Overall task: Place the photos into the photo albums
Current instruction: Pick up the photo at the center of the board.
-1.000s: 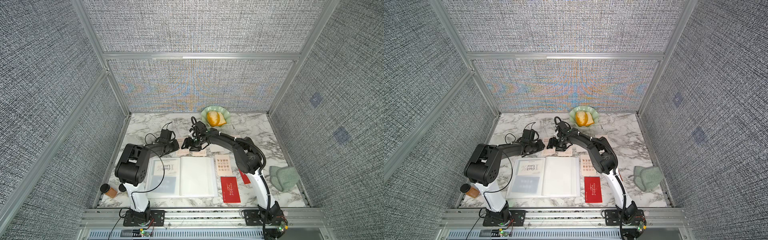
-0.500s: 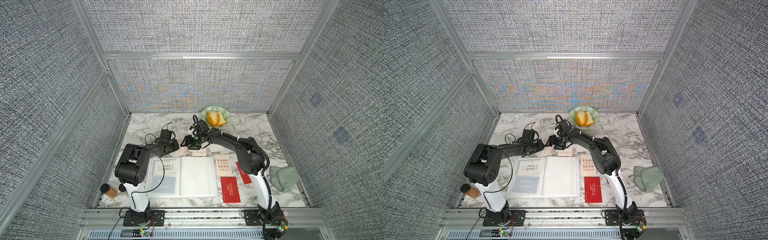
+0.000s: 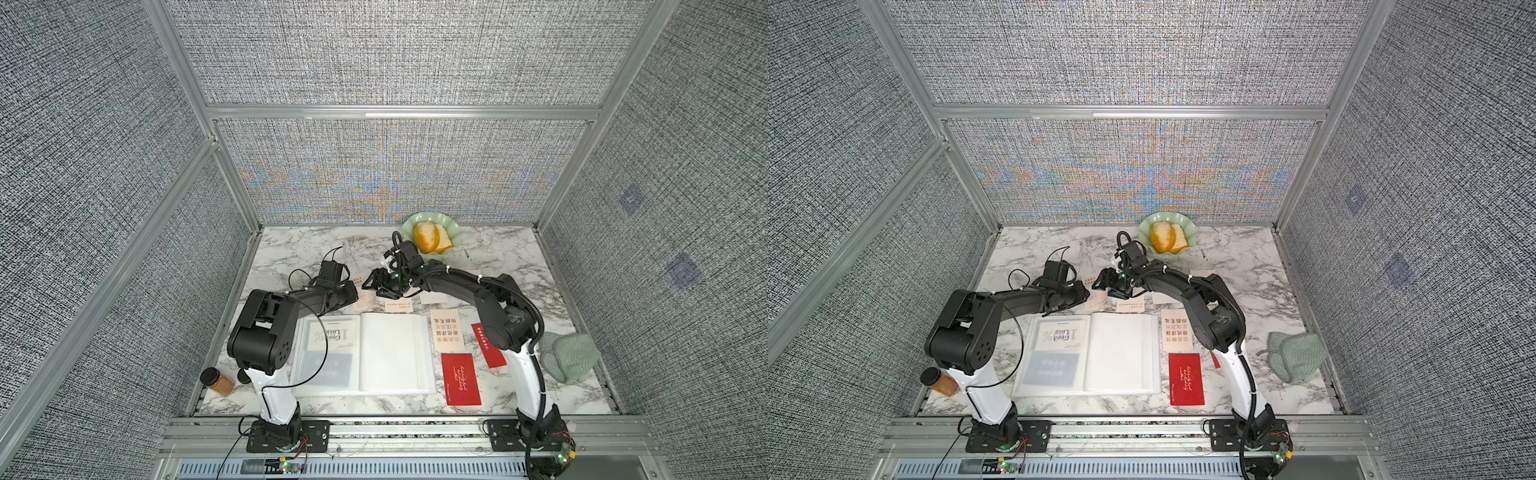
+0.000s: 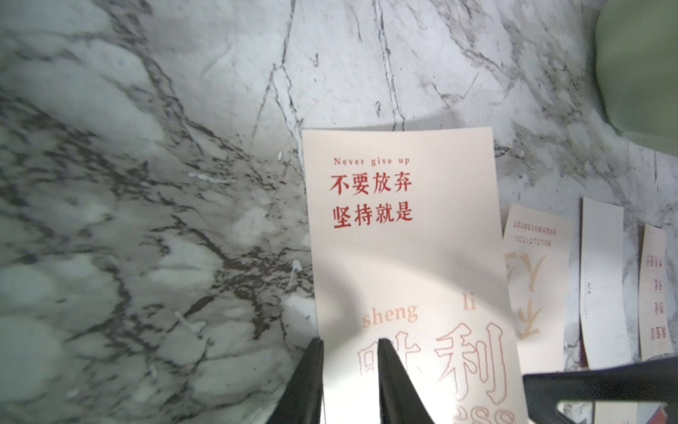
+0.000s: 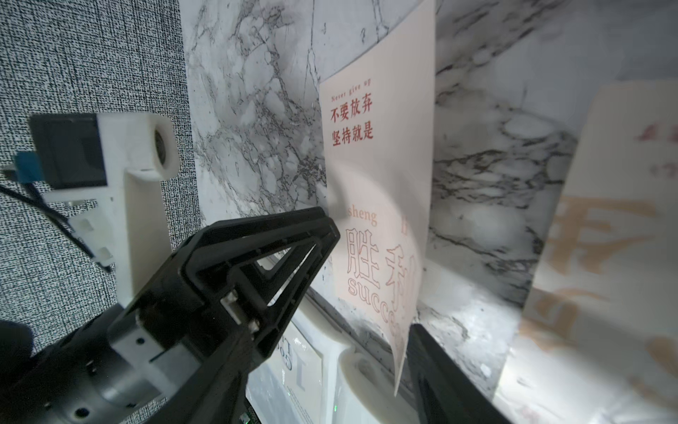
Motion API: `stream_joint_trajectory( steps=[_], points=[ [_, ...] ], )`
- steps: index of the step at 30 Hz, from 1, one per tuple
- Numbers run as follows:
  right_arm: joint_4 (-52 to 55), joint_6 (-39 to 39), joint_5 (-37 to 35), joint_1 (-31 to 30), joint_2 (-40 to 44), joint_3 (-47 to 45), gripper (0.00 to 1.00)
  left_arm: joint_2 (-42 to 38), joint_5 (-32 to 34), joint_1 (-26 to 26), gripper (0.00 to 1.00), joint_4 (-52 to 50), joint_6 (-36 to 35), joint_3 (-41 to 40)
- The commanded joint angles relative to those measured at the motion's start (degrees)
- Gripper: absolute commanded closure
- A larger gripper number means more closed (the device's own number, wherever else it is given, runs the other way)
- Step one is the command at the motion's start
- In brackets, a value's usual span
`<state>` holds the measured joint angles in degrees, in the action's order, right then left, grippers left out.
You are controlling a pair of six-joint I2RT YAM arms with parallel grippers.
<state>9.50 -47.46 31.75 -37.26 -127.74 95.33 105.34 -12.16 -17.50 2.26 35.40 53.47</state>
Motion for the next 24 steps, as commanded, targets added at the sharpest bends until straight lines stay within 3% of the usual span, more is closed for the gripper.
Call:
stream_joint_trajectory(
  steps=[1,8,14,24],
  points=[
    [-6.1,-3.2,0.9,-0.2,1.0,-1.0,0.31,0.2,-1.9,-0.1,0.71,-7.8,0.7,-0.6],
    [-9.5,-6.0,1.0,-0.3,1.0,-2.4,0.31,0.1,-2.0,0.0,0.71,-7.5,0.7,-0.7],
    [-2.9,-2.7,0.1,-0.2,-1.6,2.1,0.32,0.4,-1.9,0.0,0.71,-7.6,0.5,-0.4],
    [5.4,3.0,-0.8,-0.2,-5.9,9.3,0.47,1.2,-1.5,0.5,0.72,-7.8,0.1,0.4]
  ],
)
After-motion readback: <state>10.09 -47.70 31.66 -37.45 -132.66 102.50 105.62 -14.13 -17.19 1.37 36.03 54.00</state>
